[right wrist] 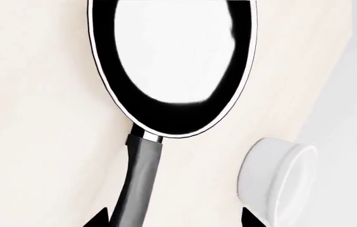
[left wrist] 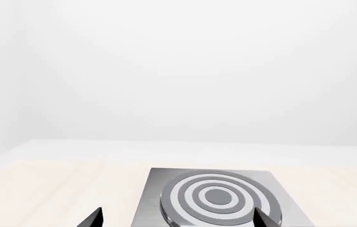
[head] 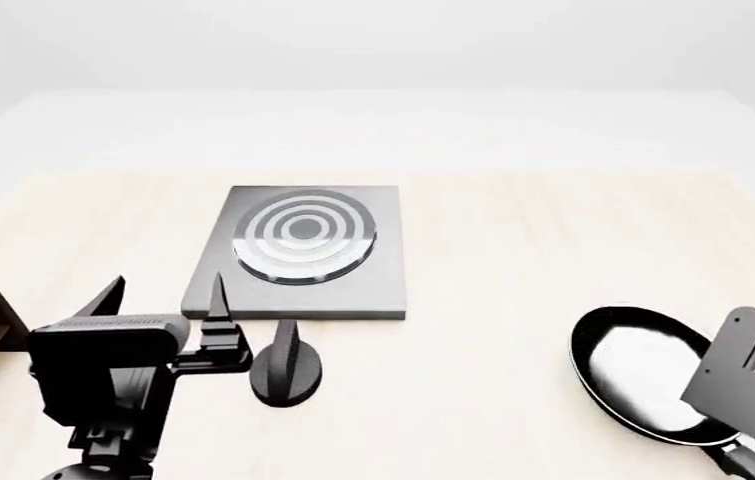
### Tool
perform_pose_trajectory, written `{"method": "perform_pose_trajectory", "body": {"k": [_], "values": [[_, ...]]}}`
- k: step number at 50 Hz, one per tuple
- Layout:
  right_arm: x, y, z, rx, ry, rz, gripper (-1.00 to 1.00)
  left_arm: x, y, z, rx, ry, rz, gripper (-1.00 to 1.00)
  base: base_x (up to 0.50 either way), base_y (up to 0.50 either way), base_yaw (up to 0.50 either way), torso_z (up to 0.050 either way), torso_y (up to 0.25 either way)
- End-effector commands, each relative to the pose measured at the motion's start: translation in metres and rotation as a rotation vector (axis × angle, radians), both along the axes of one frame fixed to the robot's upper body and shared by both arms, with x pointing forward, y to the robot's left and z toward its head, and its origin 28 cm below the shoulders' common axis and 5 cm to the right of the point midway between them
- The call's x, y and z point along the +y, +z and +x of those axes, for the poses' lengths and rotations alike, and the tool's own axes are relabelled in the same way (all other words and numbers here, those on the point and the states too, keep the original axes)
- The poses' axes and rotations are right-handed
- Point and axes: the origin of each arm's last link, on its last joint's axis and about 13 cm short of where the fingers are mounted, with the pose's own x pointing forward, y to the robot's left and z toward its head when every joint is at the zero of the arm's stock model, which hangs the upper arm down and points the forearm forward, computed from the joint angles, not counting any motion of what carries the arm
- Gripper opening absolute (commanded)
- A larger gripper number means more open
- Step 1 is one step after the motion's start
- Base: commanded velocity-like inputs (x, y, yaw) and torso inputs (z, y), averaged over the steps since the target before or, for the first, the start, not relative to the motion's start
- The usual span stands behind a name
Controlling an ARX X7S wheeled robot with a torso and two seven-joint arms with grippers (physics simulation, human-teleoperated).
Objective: Turn on the stove and put the frying pan on it.
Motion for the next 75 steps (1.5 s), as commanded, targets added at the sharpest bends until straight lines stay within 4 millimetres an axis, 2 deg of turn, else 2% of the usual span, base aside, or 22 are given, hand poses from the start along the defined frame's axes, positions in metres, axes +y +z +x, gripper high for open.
{"method": "perform_pose_trajectory", "body": {"k": [1,9,21,22,26,30,36,44,47,66,67,72,75], "values": [[-0.009,-0.006,-0.008,0.048,-0.078,0.019,1.00,0.000,-0.001,0.000,0.000,0.002,0.002,1.00,0.00,0.00,0.00,0.000,0.000],[-0.007,-0.011,-0.004,0.008,-0.104,0.111,1.00,-0.001,-0.003,-0.001,0.004,-0.002,0.008,1.00,0.00,0.00,0.00,0.000,0.000],[-0.011,-0.034,0.004,-0.042,-0.153,0.212,1.00,-0.002,-0.005,-0.001,0.010,-0.006,0.016,1.00,0.00,0.00,0.00,0.000,0.000],[-0.012,-0.040,0.004,-0.033,-0.158,0.214,1.00,-0.002,-0.005,-0.001,0.010,-0.007,0.018,1.00,0.00,0.00,0.00,0.000,0.000],[-0.017,-0.052,0.004,-0.007,-0.181,0.210,1.00,-0.001,-0.004,0.000,0.009,-0.002,0.023,1.00,0.00,0.00,0.00,0.000,0.000],[-0.026,-0.062,0.002,0.026,-0.238,0.135,1.00,-0.002,-0.004,0.000,0.009,-0.001,0.025,1.00,0.00,0.00,0.00,0.000,0.000],[-0.038,-0.067,-0.005,0.048,-0.313,0.082,1.00,-0.002,-0.004,0.001,0.008,-0.003,0.031,1.00,0.00,0.00,0.00,0.000,0.000],[-0.045,-0.068,-0.010,0.043,-0.348,0.066,1.00,-0.003,-0.003,0.001,0.006,-0.004,0.036,1.00,0.00,0.00,0.00,0.000,0.000],[-0.045,-0.068,-0.009,0.032,-0.348,0.077,1.00,-0.003,-0.004,0.001,0.006,-0.004,0.035,1.00,0.00,0.00,0.00,0.000,0.000],[-0.038,-0.106,-0.002,0.040,-0.266,0.143,1.00,-0.002,-0.006,0.000,0.009,0.000,0.037,1.00,0.00,0.00,0.00,0.000,0.000],[-0.039,-0.108,-0.001,0.030,-0.272,0.140,-1.00,-0.002,-0.006,0.000,0.009,0.000,0.038,1.00,0.01,0.00,0.00,0.000,0.000],[-0.041,-0.106,0.000,0.003,-0.277,0.144,-1.00,-0.002,-0.006,0.000,0.010,0.001,0.039,1.00,0.00,0.00,0.00,0.000,0.000],[-0.040,-0.096,0.000,-0.026,-0.269,0.148,-1.00,-0.003,-0.007,0.000,0.009,-0.002,0.041,1.00,0.00,0.00,0.00,0.000,0.000]]}}
